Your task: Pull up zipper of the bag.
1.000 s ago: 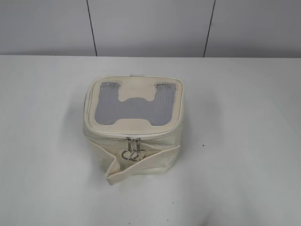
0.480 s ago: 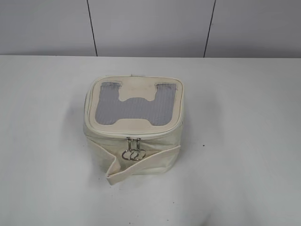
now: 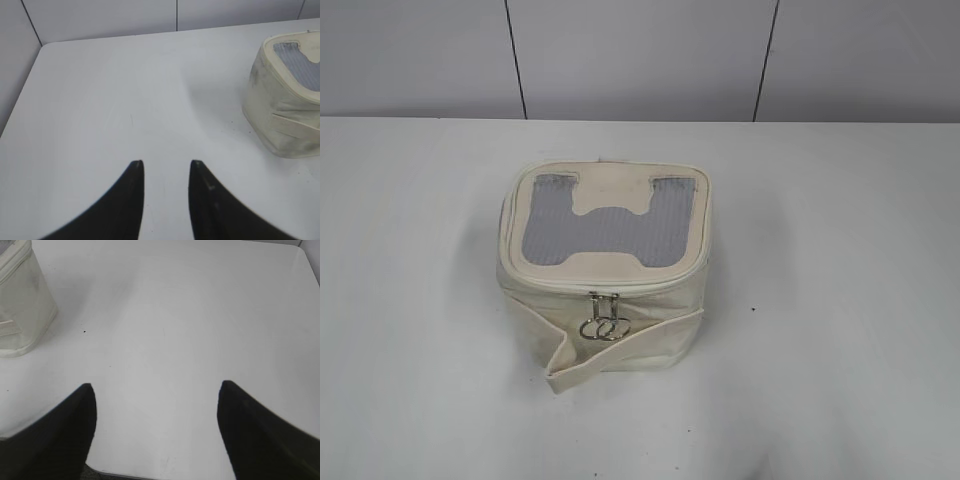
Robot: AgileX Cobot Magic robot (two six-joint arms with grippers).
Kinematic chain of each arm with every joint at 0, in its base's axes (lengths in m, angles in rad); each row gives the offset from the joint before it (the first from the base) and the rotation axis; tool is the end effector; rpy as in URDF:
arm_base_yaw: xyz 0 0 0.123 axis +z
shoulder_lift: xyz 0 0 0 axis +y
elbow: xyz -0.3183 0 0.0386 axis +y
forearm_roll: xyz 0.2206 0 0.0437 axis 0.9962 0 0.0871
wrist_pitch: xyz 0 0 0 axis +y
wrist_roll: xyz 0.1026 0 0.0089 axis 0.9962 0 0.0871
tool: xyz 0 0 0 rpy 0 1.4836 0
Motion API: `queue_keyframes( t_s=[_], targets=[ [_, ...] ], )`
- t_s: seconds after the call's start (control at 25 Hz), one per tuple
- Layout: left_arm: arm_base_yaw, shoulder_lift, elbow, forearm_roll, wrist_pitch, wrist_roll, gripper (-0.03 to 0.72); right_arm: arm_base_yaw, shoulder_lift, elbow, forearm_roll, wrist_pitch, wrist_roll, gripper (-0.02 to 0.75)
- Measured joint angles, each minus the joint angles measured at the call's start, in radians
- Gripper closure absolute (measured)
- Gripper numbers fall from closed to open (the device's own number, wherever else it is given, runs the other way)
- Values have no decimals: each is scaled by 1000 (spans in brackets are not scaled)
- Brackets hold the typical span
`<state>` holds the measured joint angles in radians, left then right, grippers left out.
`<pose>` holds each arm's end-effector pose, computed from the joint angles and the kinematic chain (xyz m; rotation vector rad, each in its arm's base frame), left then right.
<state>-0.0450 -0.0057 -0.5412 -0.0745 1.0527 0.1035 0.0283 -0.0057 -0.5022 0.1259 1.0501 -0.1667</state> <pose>-0.0591 -0.0040 0.2701 0.1526 1.9818 -0.0504 -0.0552 0.0097 0.2605 -0.2022 2.0099 0.0625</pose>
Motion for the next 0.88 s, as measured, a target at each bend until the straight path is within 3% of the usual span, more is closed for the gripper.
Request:
queue_keyframes(
  t_s=[0.88],
  targets=[
    [0, 0, 0, 0, 0, 0, 445, 0, 0, 0, 0, 0, 0, 151]
  ],
)
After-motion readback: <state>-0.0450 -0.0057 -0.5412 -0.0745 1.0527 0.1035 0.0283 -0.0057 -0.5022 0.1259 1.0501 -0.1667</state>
